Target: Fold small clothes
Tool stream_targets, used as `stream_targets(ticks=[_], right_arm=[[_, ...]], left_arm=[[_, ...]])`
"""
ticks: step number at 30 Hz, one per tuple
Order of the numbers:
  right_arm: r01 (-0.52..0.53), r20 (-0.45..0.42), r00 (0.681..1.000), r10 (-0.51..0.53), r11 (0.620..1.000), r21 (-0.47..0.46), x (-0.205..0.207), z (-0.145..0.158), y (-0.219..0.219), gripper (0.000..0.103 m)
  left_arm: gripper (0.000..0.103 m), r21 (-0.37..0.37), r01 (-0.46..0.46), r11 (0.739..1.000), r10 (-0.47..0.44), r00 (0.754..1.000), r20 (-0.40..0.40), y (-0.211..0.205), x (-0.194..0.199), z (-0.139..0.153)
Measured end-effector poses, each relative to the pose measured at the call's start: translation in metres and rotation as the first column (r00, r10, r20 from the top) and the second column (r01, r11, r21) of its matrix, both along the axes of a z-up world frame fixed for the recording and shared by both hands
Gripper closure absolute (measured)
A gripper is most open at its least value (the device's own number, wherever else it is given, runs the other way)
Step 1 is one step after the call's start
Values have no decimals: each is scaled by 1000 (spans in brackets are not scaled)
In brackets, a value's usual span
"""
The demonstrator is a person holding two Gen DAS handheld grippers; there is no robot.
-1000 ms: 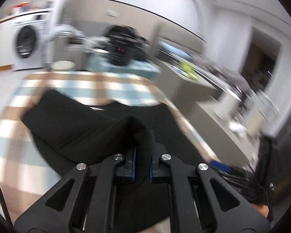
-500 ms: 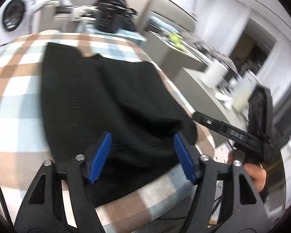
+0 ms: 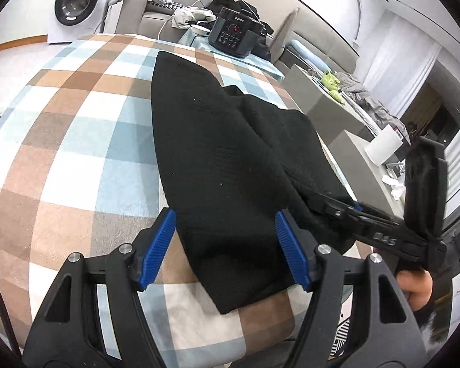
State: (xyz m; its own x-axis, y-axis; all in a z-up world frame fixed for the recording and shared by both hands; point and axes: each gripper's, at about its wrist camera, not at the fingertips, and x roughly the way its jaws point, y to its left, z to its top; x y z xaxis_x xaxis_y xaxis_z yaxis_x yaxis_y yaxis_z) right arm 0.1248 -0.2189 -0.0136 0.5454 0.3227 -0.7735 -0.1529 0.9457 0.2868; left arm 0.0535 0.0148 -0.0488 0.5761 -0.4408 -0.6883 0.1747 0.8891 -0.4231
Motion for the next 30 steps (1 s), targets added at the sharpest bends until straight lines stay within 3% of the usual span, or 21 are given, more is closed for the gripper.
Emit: stream_targets(ticks=[2, 4, 6, 8, 13, 20, 21, 22, 23, 24, 26, 27, 29, 30], right_arm=[[53, 36, 998, -53, 999, 2, -4, 4, -9, 50], [122, 58, 991, -122, 992, 7, -8, 10, -23, 51], [200, 41, 979, -199, 980, -5, -14, 10, -41, 51], [212, 8, 977, -213, 976, 40, -20, 8, -53, 51], [179, 13, 983, -184, 971, 160, -32, 15, -60, 43], [60, -37, 998, -57, 994, 88, -5, -2, -21, 41], [67, -40, 997, -65, 996, 57, 0, -6, -19, 47], [84, -36, 996, -82, 996, 38, 4, -8, -20, 73], [103, -38, 994, -101, 993, 56, 5, -6, -25, 89], [111, -22, 994, -110, 987, 115, 3, -2, -32, 90], [115, 63, 987, -145, 929, 351, -15, 14, -60, 91], [152, 58, 980, -189, 908, 390, -22, 16, -73, 91], [250, -10, 964, -265, 895, 370, -27, 6, -92, 91], [304, -71, 952, -296, 909, 285, -26, -5, -98, 91]], left_arm=[[38, 2, 9, 1000, -9, 1000, 2, -3, -5, 0], [38, 1, 15, 1000, -15, 1000, -3, -6, -7, -3], [38, 1, 23, 1000, -23, 1000, -14, -8, -8, -7], [38, 2, 41, 999, -41, 999, -23, -14, -14, -8], [38, 22, 90, 996, -90, 996, -30, -27, -31, -10], [38, 35, 99, 994, -98, 994, -39, -34, -41, -12], [38, 34, 96, 995, -94, 995, -40, -34, -41, -12], [38, 34, 91, 995, -90, 995, -42, -34, -42, -12], [38, 32, 92, 995, -90, 995, -42, -34, -43, -12], [38, 33, 93, 995, -91, 995, -42, -34, -43, -13], [38, 40, 99, 994, -97, 994, -41, -36, -44, -12], [38, 42, 106, 994, -104, 994, -40, -38, -44, -11], [38, 46, 115, 992, -113, 993, -38, -40, -43, -11], [38, 44, 122, 991, -121, 992, -39, -42, -42, -12]])
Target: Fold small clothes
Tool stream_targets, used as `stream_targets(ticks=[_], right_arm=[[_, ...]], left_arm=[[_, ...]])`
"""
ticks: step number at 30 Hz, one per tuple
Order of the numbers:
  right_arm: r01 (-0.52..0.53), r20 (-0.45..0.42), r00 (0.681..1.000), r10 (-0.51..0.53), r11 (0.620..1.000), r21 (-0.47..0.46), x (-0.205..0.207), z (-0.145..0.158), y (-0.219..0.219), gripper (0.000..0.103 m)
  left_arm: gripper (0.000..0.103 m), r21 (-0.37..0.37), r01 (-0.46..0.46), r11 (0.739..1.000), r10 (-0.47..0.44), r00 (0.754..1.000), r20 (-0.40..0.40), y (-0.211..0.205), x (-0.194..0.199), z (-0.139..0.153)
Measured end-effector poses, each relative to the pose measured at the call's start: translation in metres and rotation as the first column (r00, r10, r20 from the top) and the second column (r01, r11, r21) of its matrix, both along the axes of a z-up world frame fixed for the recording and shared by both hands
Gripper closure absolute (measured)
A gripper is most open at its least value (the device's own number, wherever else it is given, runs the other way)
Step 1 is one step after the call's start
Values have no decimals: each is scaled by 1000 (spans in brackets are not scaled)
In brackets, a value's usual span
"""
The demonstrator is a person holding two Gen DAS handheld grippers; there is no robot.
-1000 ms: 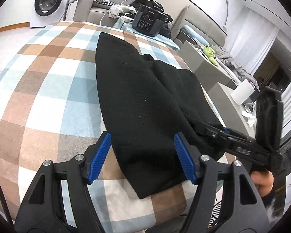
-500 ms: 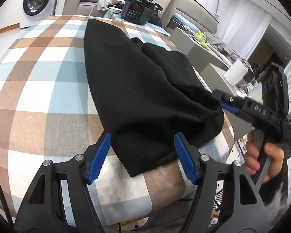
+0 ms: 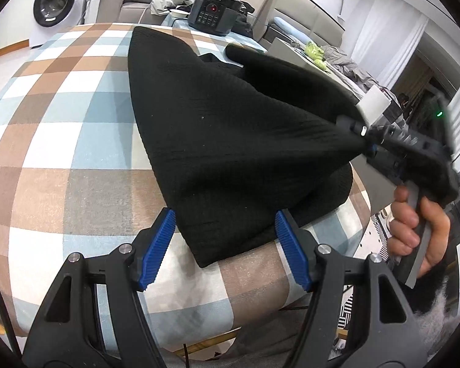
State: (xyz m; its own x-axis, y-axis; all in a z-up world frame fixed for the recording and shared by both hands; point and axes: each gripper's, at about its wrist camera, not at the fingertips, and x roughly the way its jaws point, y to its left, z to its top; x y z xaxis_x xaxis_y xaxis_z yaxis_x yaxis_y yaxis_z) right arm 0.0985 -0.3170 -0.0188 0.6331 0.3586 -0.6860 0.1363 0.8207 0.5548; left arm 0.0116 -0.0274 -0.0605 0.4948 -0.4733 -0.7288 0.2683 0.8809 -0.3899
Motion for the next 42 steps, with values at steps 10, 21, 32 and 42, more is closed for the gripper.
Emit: stream_targets(ticks=[10, 21, 32, 42], right_arm=[[-33, 112, 992, 52, 986, -166, -24, 31, 9, 56], [-383, 5, 922, 388, 912, -145, 21, -15, 80, 80], [-309, -99, 946, 309, 951, 17, 9, -19, 56, 98], [-331, -65, 941, 332, 943, 29, 8, -29, 60, 72]], left_arm=[[38, 27, 54, 998, -54, 998, 15, -17, 7, -1], [38, 6, -2, 1000, 2, 1000, -7, 5, 9, -5], [38, -22, -3, 1000, 3, 1000, -10, 11, 18, -6], [38, -43, -41, 998, 39, 998, -56, 18, 29, -15]])
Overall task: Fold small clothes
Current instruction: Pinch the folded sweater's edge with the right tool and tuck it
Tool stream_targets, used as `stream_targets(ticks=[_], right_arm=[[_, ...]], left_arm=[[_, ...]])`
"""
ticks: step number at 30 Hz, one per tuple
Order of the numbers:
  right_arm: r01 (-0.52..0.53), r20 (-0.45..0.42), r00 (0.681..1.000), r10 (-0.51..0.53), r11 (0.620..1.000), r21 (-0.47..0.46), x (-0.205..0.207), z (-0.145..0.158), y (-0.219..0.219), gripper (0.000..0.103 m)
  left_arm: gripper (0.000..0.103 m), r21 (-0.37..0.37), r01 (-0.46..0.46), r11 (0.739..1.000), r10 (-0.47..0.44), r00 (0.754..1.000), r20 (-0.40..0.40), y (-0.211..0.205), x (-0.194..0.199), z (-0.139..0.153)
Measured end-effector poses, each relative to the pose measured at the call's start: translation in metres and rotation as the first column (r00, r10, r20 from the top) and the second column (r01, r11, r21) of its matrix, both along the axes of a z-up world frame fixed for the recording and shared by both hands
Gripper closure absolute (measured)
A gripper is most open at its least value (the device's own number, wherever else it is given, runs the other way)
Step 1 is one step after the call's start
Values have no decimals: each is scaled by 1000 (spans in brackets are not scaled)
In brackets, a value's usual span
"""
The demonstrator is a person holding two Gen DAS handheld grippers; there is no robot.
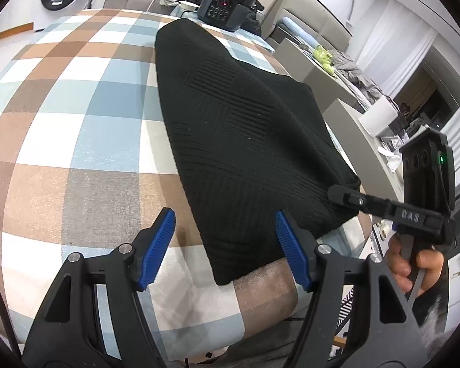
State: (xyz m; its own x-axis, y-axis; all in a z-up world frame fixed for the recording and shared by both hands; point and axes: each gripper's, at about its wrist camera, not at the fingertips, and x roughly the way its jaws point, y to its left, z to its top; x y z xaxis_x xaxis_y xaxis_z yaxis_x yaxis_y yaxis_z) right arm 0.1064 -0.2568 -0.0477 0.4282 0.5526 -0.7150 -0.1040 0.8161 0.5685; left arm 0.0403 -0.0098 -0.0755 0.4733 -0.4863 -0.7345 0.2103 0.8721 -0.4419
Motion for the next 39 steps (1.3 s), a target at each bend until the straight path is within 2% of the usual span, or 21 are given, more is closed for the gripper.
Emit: stream_targets(ticks=[1, 3, 4, 6, 7, 8, 9, 13, 16, 18, 20, 22, 24, 25, 26, 29, 31, 32, 35, 37, 39], right_arm=[[0, 6, 1000, 0, 1000, -9, 1, -2, 2, 72], [-3, 20, 1000, 4, 998, -61, -9, 2, 7, 81], [-23, 29, 999, 25, 998, -66, -9, 5, 7, 90], [-41, 54, 997, 47, 994, -105, -15, 14, 8, 91], [-40, 58, 997, 48, 991, -127, -19, 17, 5, 90], [-42, 45, 998, 49, 991, -131, -22, 19, 0, 81], [-27, 38, 999, 32, 991, -131, -26, 20, -6, 79], [122, 92, 989, -113, 987, -103, -46, 32, -37, 77], [221, 61, 975, -215, 966, -132, -48, 26, -50, 77], [234, 25, 972, -232, 969, -83, -46, 18, -55, 73], [232, 14, 973, -231, 970, -67, -43, 14, -53, 60], [211, 27, 977, -210, 975, -63, -37, 13, -45, 58], [203, 41, 979, -199, 974, -105, -33, 12, -36, 62], [196, 56, 980, -190, 972, -133, -31, 14, -31, 83], [193, 71, 980, -186, 974, -117, -33, 16, -31, 94], [185, 152, 969, -193, 981, 63, -49, 36, -46, 96], [210, 121, 966, -228, 967, 145, -53, 30, -61, 96], [238, 93, 963, -251, 962, 133, -52, 23, -65, 96], [312, 1, 950, -312, 950, 10, -48, -1, -69, 96], [324, 0, 946, -324, 946, 25, -50, 1, -69, 95], [336, 35, 941, -338, 941, 36, -55, 11, -72, 86]], left_arm=[[38, -3, -1, 1000, 1, 1000, -3, 0, 1, 0], [38, -6, -3, 1000, 3, 1000, -1, -1, 1, 1], [38, -4, -1, 1000, 1, 1000, 2, -1, 1, 1], [38, -2, 0, 1000, 0, 1000, 3, -2, 1, 1], [38, -1, 4, 1000, -4, 1000, 3, -3, 1, 2], [38, 0, 4, 1000, -4, 1000, 4, -3, 1, 2], [38, 0, 4, 1000, -4, 1000, 3, -3, 1, 2], [38, -6, 5, 1000, -5, 1000, 1, -5, 2, 2], [38, -10, 7, 1000, -7, 1000, 0, -6, 5, 3], [38, -8, 10, 1000, -10, 1000, -1, -7, 6, 2], [38, -1, 13, 1000, -13, 1000, -1, -9, 7, 3], [38, 2, 15, 1000, -15, 1000, 2, -9, 7, 4], [38, 1, 13, 1000, -13, 1000, 1, -9, 7, 4], [38, 2, 11, 1000, -11, 1000, 0, -9, 7, 4], [38, 3, 9, 1000, -9, 1000, -1, -8, 7, 4], [38, 9, 10, 1000, -10, 1000, -3, -8, 5, 4], [38, 15, 9, 1000, -9, 1000, -4, -7, 4, 4], [38, 13, 9, 1000, -9, 1000, -5, -7, 5, 3], [38, 10, 13, 1000, -13, 1000, -10, -9, 7, 2], [38, 11, 22, 1000, -22, 1000, -5, -13, 8, 4], [38, 8, 40, 999, -40, 999, 4, -17, 7, 7]])
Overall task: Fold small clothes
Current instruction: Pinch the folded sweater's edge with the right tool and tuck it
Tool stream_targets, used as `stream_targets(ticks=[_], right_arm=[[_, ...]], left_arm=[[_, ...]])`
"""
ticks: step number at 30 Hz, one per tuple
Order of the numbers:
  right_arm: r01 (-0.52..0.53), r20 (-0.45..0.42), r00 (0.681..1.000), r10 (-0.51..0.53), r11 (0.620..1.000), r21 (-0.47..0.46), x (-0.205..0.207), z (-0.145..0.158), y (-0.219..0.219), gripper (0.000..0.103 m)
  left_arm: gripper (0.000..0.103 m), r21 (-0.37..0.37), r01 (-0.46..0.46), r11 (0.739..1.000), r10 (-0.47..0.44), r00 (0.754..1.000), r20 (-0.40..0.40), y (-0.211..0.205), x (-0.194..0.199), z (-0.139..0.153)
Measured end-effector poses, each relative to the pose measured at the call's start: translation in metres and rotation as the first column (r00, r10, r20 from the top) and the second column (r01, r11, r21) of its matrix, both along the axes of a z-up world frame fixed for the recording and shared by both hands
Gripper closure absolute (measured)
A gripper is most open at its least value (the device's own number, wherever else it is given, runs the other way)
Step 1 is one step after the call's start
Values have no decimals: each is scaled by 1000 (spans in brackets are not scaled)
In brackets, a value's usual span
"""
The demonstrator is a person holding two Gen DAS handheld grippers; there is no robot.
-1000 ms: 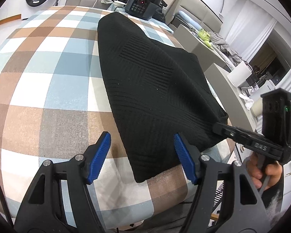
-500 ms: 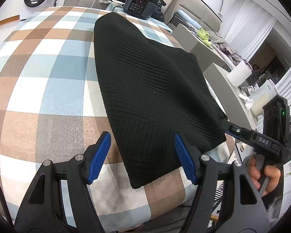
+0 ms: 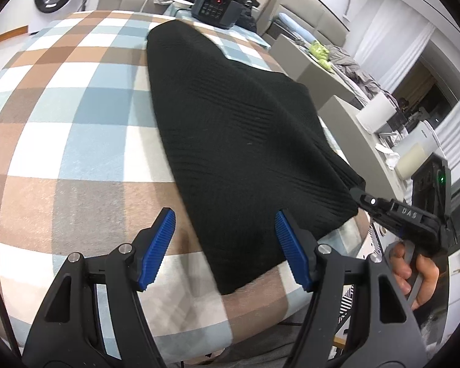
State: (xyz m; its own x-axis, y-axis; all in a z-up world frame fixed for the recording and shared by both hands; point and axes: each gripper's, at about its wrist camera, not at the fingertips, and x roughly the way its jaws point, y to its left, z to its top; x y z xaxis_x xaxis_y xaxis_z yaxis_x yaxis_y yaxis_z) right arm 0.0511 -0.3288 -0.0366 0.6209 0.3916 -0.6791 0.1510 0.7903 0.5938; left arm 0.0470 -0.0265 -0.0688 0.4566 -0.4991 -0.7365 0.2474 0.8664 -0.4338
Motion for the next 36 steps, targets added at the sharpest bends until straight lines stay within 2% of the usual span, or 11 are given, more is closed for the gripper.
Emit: stream_targets(ticks=[1, 4, 8, 11, 17, 20, 24, 30, 31, 34, 36], right_arm=[[15, 23, 1000, -14, 1000, -13, -3, 4, -2, 78], [15, 88, 996, -12, 999, -32, -9, 20, -1, 74], [-117, 114, 986, 122, 992, -46, -6, 25, 22, 61], [-153, 108, 981, 161, 985, -77, -4, 23, 33, 61], [-21, 167, 985, 40, 994, -110, -15, 41, 9, 61], [-74, 207, 974, 90, 994, -85, -17, 48, 12, 61], [-189, 221, 955, 198, 980, -64, -10, 44, 34, 61], [-297, 91, 947, 308, 947, -124, 5, 11, 57, 61], [-310, 72, 944, 322, 940, -143, 7, 5, 59, 63], [-319, 43, 942, 334, 925, -206, 13, -7, 60, 93], [-324, 82, 936, 343, 928, -181, 13, -2, 55, 97]], left_arm=[[38, 1, 10, 1000, -10, 1000, 4, -3, 0, 1], [38, 3, 41, 999, -41, 999, 9, -12, 0, 1], [36, 55, 75, 996, -76, 997, 22, -27, -4, -3], [36, 94, 88, 992, -90, 996, 13, -32, -8, -9], [36, 144, 75, 987, -73, 997, -16, -24, -13, -20], [36, 107, 77, 991, -75, 997, -27, -20, -12, -17], [36, 92, 57, 994, -59, 998, 19, -16, -15, -1], [36, 35, 97, 995, -99, 993, 57, -17, -19, 18], [36, 31, 115, 993, -117, 992, 57, -22, -19, 20], [35, 31, 156, 987, -157, 986, 63, -39, -14, 21], [35, 53, 161, 986, -164, 985, 59, -52, -7, 17]])
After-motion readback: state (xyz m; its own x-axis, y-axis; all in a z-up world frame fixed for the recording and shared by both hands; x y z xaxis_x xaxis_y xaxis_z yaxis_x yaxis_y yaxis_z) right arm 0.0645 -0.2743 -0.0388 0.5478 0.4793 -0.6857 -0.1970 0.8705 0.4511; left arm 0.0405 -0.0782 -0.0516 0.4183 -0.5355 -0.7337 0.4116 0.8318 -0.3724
